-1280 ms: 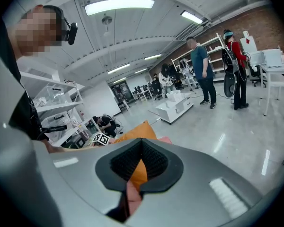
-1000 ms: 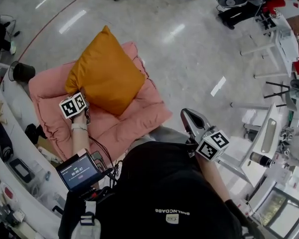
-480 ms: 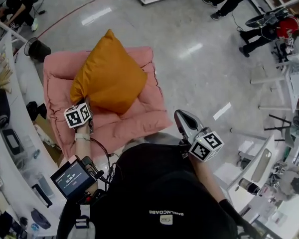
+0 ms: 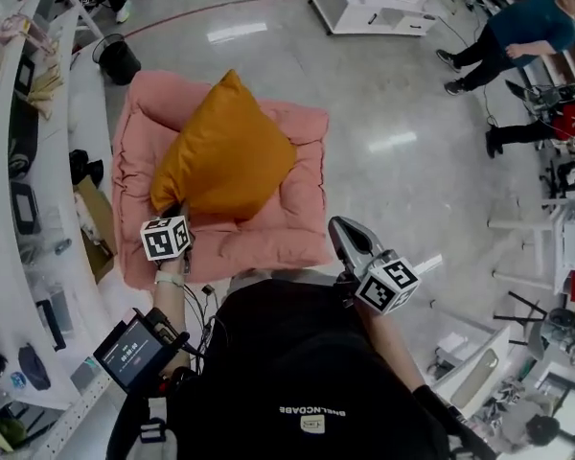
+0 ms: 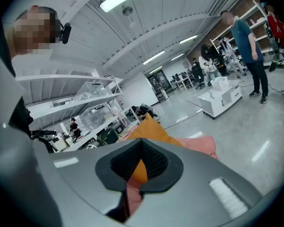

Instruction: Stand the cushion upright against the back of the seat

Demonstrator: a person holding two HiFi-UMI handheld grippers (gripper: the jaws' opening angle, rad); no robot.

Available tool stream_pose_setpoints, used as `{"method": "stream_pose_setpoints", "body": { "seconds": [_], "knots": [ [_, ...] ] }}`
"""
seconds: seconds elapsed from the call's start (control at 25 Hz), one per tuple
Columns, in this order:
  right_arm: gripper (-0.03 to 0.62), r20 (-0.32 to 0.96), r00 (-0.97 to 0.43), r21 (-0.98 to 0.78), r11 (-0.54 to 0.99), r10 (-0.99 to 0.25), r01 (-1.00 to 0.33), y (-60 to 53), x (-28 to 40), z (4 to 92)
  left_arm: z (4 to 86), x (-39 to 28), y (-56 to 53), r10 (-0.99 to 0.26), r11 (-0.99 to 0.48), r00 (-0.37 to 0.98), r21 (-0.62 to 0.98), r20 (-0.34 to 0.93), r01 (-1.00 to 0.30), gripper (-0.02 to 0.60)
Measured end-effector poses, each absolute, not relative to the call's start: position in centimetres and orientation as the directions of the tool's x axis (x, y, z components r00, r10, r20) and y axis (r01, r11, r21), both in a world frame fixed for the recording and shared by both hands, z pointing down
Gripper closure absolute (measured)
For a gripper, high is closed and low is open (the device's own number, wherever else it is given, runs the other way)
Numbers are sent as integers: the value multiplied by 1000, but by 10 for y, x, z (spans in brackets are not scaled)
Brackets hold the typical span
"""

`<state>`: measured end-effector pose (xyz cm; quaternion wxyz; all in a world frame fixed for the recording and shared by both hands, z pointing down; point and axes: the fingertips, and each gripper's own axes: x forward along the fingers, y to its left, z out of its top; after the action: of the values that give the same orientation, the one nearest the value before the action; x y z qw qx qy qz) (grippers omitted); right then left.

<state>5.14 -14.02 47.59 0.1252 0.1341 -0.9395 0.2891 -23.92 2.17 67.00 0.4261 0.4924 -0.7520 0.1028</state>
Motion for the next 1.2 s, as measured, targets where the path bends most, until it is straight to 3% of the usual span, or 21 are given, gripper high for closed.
{"method": "stream_pose_setpoints", "body": {
  "seconds": [0.48, 0.76, 1.0, 1.08, 1.2],
  "knots": [
    [588, 290, -957, -545, 825, 17, -151, -131, 26, 475, 658, -206, 91, -610, 658, -258, 298, 749, -692, 554],
    [586, 293, -945, -540, 841, 147, -36, -63, 21, 496, 659, -159, 152, -624, 684, -299, 319, 722, -656, 554],
    [585, 313, -927, -454, 890, 205, 44, -63, -52, 500, 661, -135, 169, -627, 696, -299, 344, 720, -630, 554],
    [465, 319, -922, -431, 900, 219, 65, -72, -89, 497, 660, -131, 170, -629, 697, -295, 353, 720, -624, 554],
    [405, 357, -903, -385, 919, 237, 89, -70, -148, 495, 656, -135, 177, -637, 691, -281, 370, 718, -621, 554]
  ]
}}
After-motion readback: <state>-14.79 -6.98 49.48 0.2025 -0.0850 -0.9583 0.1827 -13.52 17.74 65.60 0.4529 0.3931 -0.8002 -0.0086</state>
